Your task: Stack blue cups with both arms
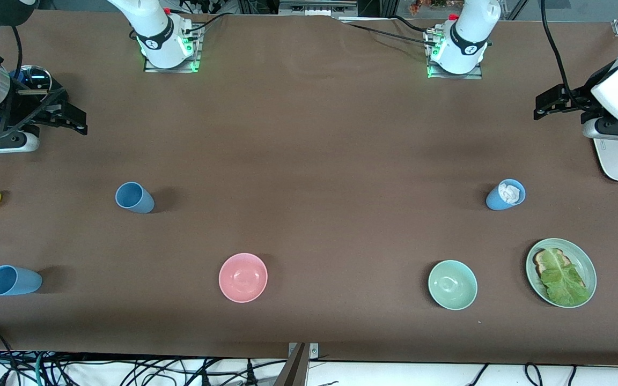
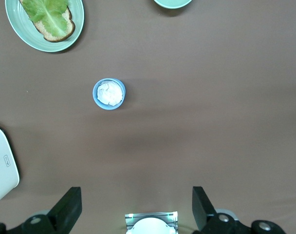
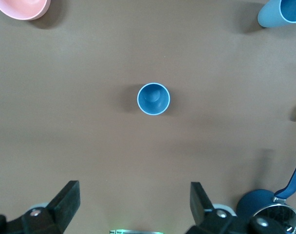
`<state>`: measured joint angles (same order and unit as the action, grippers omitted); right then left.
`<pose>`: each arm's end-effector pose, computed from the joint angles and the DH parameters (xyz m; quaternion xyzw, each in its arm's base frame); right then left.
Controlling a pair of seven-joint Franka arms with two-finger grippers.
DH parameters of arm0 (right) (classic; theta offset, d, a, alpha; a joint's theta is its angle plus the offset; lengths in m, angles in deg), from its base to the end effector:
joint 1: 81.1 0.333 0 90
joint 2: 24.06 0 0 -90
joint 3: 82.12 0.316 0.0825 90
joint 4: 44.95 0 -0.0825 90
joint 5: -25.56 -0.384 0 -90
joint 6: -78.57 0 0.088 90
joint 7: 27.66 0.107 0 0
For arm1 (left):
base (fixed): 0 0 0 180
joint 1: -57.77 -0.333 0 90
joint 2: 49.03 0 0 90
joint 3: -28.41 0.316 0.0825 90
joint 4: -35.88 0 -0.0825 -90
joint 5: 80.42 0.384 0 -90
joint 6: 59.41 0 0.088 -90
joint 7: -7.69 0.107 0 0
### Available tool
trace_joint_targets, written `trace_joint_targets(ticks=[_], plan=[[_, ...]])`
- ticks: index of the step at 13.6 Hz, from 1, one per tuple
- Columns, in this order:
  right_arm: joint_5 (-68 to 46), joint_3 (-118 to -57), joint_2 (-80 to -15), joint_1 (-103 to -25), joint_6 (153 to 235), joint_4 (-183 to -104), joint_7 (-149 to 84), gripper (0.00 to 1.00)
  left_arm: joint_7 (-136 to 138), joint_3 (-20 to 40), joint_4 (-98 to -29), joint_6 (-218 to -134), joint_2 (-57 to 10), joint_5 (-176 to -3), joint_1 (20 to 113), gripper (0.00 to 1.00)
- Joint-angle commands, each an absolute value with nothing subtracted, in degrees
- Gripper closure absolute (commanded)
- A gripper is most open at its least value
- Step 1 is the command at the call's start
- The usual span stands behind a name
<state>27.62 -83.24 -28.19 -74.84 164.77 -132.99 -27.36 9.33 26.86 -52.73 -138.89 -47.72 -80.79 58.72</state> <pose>0.5663 0.0473 0.5947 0.9976 0.0419 -0.0511 0.0211 0.5402 -0.0242 0.6089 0.9952 -0.0363 -0.0910 0.0028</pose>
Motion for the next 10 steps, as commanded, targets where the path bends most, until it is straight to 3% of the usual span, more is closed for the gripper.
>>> trace_joint_targets(ticks=[1, 10], plan=[[27.0, -82.7, -27.5, -74.5, 163.6, -132.6, -24.7, 0.0, 10.9, 26.8, -52.5, -137.6, -47.8, -80.3, 58.6, 0.0], [27.1, -82.6, -28.1, -74.6, 164.4, -131.4, -24.4, 0.0, 10.8, 26.7, -52.5, -136.9, -47.9, -80.4, 58.7, 0.0]])
